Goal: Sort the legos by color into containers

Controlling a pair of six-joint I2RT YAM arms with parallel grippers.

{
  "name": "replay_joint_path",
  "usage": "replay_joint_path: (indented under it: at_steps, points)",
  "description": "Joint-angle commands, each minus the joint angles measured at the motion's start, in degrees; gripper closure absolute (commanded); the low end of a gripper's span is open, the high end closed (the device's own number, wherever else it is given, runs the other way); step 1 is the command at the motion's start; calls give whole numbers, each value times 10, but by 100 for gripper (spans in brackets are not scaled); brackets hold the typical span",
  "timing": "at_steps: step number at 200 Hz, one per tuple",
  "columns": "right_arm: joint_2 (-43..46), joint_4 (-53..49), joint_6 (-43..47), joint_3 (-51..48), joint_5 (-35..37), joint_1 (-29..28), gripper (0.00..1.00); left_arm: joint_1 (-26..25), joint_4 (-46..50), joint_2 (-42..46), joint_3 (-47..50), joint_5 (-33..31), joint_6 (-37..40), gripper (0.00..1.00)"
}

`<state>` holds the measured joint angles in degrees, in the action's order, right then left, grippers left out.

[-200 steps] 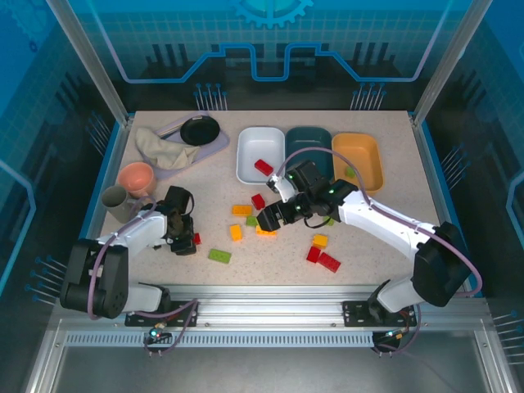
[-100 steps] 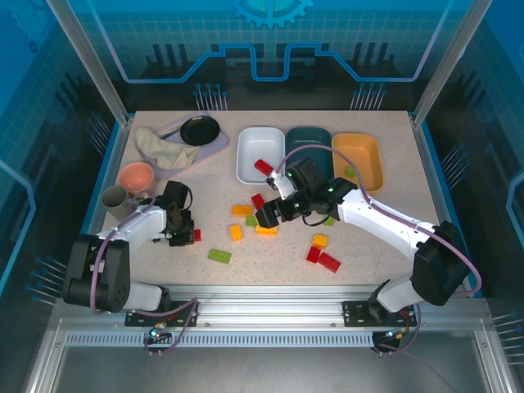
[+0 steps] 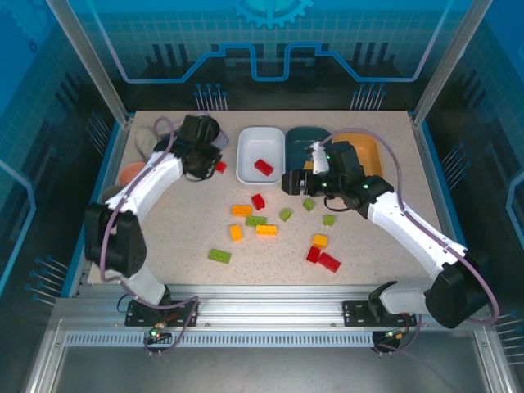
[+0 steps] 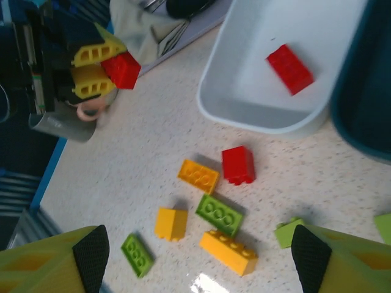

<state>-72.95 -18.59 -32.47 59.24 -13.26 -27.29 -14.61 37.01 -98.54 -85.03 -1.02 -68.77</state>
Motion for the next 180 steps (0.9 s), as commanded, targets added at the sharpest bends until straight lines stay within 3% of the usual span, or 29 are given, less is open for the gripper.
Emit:
replay_joint_path:
  at_steps: [1, 62, 113, 141, 180]
  points:
    - [32, 73, -50, -32, 36, 8, 18, -25, 52, -86, -102, 31, 102, 91]
    - [65, 54, -63, -44, 78, 14, 17, -64, 171, -334, -409, -9, 176, 90]
    - [121, 23, -70, -85, 87, 17, 17, -67, 88, -406, -471, -18, 185, 87]
    - [149, 11, -81, -117, 93, 20, 17, -67, 23, -436, -482, 8, 159, 85]
    - [164, -17, -80, -121, 107, 24, 17, -69, 44, -499, -548, 32, 131, 81]
